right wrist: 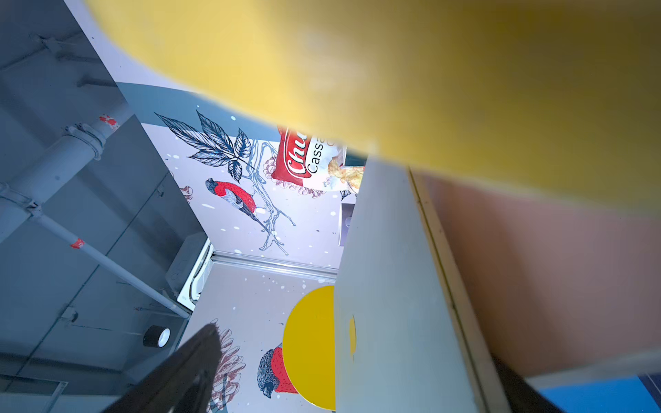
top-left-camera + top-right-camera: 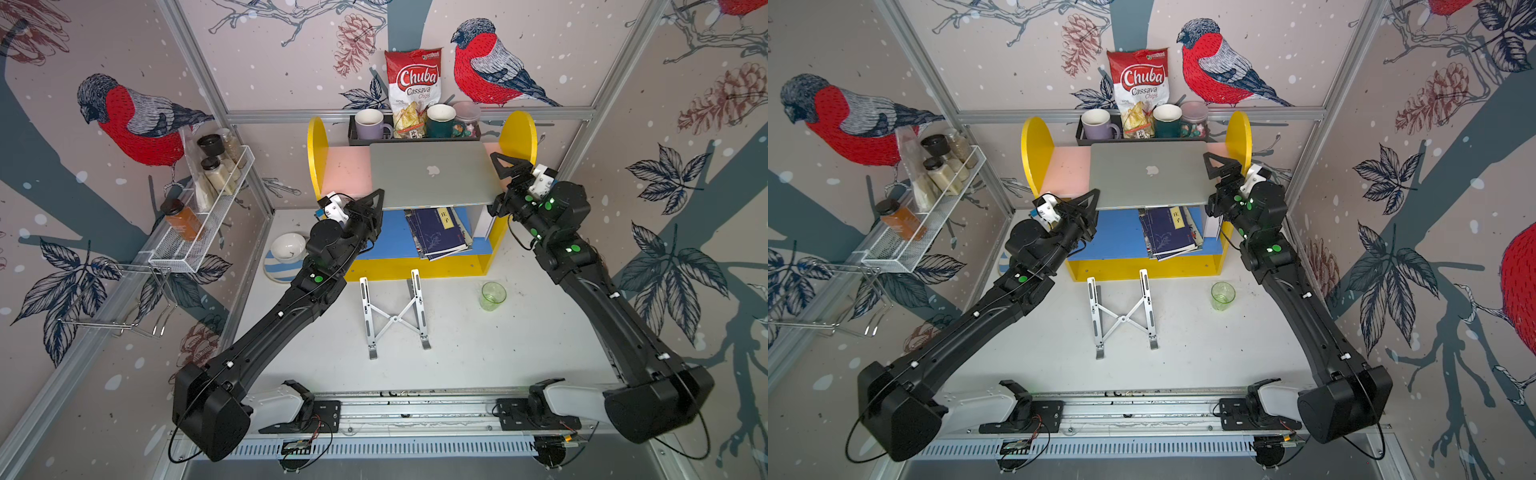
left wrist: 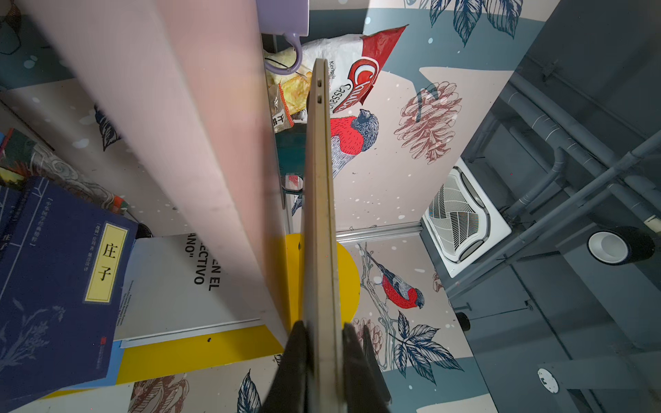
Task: Close the laptop lid and set it aside
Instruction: Place the laptop on the shelf.
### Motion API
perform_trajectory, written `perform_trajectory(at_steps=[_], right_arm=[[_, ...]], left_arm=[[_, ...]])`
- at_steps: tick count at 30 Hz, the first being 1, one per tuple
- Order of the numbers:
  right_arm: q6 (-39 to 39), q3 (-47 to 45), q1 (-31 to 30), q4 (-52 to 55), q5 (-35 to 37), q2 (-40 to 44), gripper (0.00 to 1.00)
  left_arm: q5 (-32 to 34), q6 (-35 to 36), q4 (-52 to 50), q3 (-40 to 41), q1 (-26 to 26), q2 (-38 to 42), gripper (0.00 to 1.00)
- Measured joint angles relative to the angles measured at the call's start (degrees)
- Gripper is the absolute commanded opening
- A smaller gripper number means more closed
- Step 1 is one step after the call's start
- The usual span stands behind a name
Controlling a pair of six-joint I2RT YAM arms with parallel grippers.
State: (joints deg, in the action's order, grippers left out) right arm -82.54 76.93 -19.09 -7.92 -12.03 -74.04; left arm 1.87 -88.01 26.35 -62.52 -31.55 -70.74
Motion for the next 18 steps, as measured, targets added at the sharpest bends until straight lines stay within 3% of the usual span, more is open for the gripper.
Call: perform_trajectory(at_steps=[4, 7, 18], right_arm=[[0.17, -0.15, 0.0, 1.16, -0.42, 0.55, 0.92], [0.52, -0.26, 0.0, 1.99, -0.61, 0.81, 0.84], [1.53, -1.46, 0.02, 5.81, -1.97, 0.55, 0.2]], left_arm=[[1.27, -0.02, -0.07, 0.0, -0.09, 0.42, 0.0], [2.38, 0.28, -0.15, 0.13, -0.09, 1.27, 0.0], [5.62, -0.13, -1.25, 0.79, -0.09, 2.21, 0.03]])
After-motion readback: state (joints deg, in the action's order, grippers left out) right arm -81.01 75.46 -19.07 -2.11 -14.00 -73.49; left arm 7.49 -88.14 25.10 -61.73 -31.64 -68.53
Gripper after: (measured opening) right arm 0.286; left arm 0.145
